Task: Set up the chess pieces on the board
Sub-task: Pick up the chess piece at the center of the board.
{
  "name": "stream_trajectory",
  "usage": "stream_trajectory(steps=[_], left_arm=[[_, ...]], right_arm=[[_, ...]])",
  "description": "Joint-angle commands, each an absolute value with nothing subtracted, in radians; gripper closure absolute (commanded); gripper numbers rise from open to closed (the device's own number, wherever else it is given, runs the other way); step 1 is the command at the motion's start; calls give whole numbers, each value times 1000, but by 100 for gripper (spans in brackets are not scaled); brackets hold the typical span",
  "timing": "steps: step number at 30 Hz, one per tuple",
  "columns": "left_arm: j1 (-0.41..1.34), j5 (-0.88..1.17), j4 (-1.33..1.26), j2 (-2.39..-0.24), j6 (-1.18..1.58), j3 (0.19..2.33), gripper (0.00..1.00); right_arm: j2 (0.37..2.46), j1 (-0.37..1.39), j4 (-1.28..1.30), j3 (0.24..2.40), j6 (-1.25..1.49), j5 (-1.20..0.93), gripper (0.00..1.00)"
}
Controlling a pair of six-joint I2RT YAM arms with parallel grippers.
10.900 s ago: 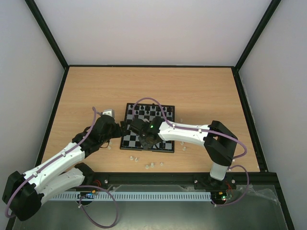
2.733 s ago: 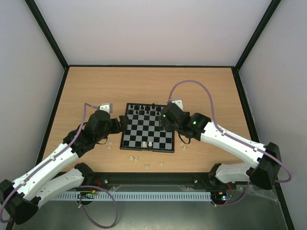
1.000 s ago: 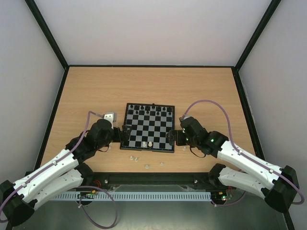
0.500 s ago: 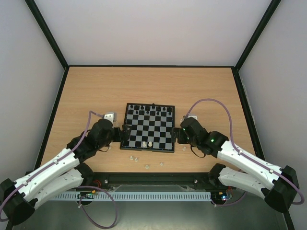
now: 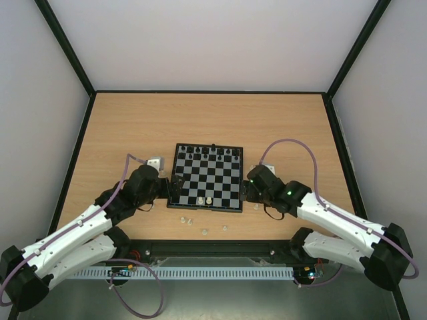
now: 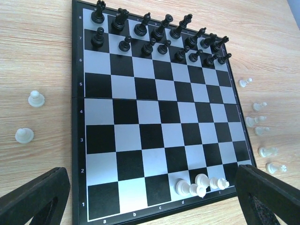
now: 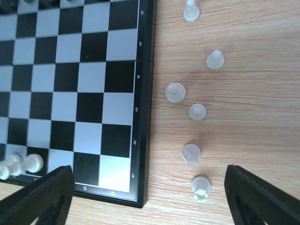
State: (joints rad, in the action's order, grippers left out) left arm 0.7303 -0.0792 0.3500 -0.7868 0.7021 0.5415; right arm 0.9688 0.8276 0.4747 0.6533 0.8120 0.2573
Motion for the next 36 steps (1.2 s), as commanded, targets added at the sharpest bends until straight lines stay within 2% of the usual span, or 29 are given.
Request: stream_trajectory(steps=[1, 18, 25, 36], left_arm=[[734, -60, 339, -779, 694, 537, 1], [735, -60, 340, -758, 693, 531, 1], [735, -61, 337, -760, 693, 525, 1], [736, -67, 331, -768, 691, 521, 1]], right_arm=[[1018, 828, 522, 663, 822, 251, 17], [1257, 770, 490, 810, 703, 288, 52], [1377, 693, 492, 855, 639, 224, 59], [1488, 664, 462, 879, 576, 193, 66]])
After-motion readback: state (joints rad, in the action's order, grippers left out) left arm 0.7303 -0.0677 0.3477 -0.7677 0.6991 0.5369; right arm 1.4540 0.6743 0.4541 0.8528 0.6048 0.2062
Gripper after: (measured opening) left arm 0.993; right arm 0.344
